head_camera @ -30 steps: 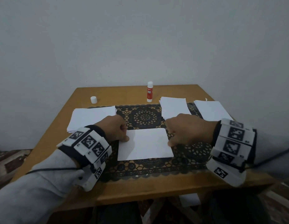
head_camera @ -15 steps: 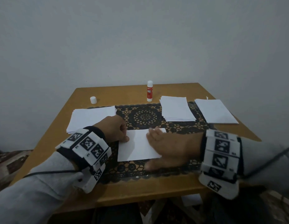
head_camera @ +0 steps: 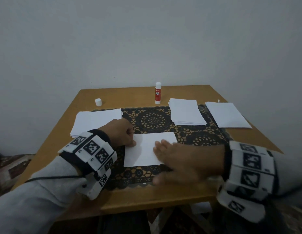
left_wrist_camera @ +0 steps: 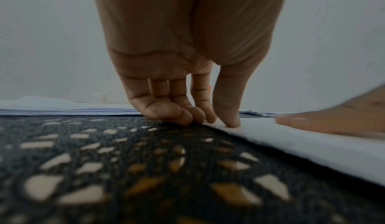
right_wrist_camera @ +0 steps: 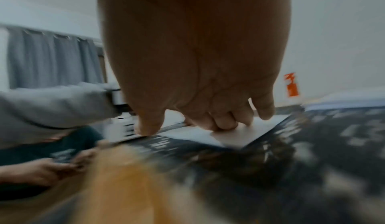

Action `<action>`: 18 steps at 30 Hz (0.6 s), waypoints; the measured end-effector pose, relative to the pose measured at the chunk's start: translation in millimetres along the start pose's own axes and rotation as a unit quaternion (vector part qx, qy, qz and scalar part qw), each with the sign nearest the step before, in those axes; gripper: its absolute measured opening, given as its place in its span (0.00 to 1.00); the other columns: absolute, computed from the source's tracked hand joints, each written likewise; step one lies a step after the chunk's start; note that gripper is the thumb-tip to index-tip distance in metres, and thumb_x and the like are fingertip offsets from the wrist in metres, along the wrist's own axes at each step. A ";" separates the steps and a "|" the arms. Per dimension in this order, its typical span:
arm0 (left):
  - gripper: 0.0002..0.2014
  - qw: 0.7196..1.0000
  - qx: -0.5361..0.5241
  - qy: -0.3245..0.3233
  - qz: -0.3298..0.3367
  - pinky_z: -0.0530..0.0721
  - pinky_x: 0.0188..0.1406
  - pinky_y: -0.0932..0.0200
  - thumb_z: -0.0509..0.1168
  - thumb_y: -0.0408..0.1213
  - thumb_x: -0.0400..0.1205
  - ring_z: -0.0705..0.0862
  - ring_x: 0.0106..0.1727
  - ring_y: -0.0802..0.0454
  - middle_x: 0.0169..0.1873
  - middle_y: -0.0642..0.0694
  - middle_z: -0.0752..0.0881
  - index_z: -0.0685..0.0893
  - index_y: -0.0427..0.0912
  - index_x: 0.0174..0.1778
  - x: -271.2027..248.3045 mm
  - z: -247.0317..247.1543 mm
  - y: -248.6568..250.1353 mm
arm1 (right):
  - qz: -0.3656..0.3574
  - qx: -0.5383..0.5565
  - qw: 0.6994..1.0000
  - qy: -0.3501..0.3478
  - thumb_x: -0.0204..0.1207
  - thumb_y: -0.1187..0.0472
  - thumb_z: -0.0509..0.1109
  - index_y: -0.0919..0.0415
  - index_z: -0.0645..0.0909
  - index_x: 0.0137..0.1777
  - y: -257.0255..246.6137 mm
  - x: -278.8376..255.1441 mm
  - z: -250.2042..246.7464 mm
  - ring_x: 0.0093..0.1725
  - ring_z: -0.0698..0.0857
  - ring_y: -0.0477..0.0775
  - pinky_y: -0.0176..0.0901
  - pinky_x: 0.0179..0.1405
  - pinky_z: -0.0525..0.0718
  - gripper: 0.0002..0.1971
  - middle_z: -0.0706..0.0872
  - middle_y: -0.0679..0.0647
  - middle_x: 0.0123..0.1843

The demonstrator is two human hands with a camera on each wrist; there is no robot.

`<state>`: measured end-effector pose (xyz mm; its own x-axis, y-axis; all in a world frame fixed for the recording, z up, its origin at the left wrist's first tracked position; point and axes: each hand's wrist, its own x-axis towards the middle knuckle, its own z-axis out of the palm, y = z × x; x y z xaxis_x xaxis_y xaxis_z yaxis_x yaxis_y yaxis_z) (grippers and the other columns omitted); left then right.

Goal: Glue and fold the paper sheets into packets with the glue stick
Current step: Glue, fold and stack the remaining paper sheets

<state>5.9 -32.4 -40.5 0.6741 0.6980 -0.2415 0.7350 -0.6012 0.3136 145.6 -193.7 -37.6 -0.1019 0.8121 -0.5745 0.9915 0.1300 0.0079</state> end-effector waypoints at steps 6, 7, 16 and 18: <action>0.06 1.000 0.002 -0.002 -0.009 0.74 0.32 0.66 0.73 0.40 0.77 0.79 0.40 0.56 0.40 0.50 0.84 0.83 0.44 0.41 0.1 1.0 0.4 | 0.020 -0.023 0.999 0.011 0.78 0.28 0.46 0.66 0.35 0.85 -5.8 19.1 -19.3 0.86 0.38 0.60 0.56 0.84 0.46 0.50 0.34 0.61 0.86; 0.05 1.000 0.003 -0.002 -0.008 0.74 0.33 0.66 0.72 0.40 0.77 0.78 0.41 0.56 0.40 0.50 0.84 0.83 0.44 0.41 0.6 1.3 0.2 | -0.003 -0.029 1.000 0.006 0.79 0.28 0.47 0.65 0.35 0.85 -13.4 16.7 -15.6 0.86 0.37 0.59 0.55 0.84 0.45 0.50 0.34 0.61 0.86; 0.07 0.999 -0.014 0.033 -0.033 0.73 0.43 0.62 0.58 0.33 0.83 0.79 0.49 0.49 0.49 0.43 0.84 0.82 0.42 0.47 -1.1 -0.8 -1.0 | 0.002 -0.034 0.998 0.052 0.81 0.30 0.45 0.67 0.41 0.86 -10.0 35.8 -25.7 0.86 0.42 0.60 0.59 0.84 0.52 0.47 0.40 0.61 0.87; 0.08 0.999 -0.019 0.029 -0.037 0.76 0.45 0.59 0.58 0.32 0.83 0.80 0.50 0.48 0.50 0.42 0.84 0.83 0.39 0.50 -0.6 -0.3 0.2 | -0.026 -0.049 0.997 0.049 0.81 0.30 0.45 0.66 0.41 0.86 -20.2 31.8 -20.2 0.86 0.42 0.59 0.57 0.85 0.50 0.47 0.41 0.60 0.87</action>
<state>5.6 -32.9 -40.0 0.6120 0.7616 -0.2129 0.7784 -0.5327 0.3321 120.7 -159.0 -39.4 -0.1647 0.8541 -0.4933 0.9725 0.2240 0.0631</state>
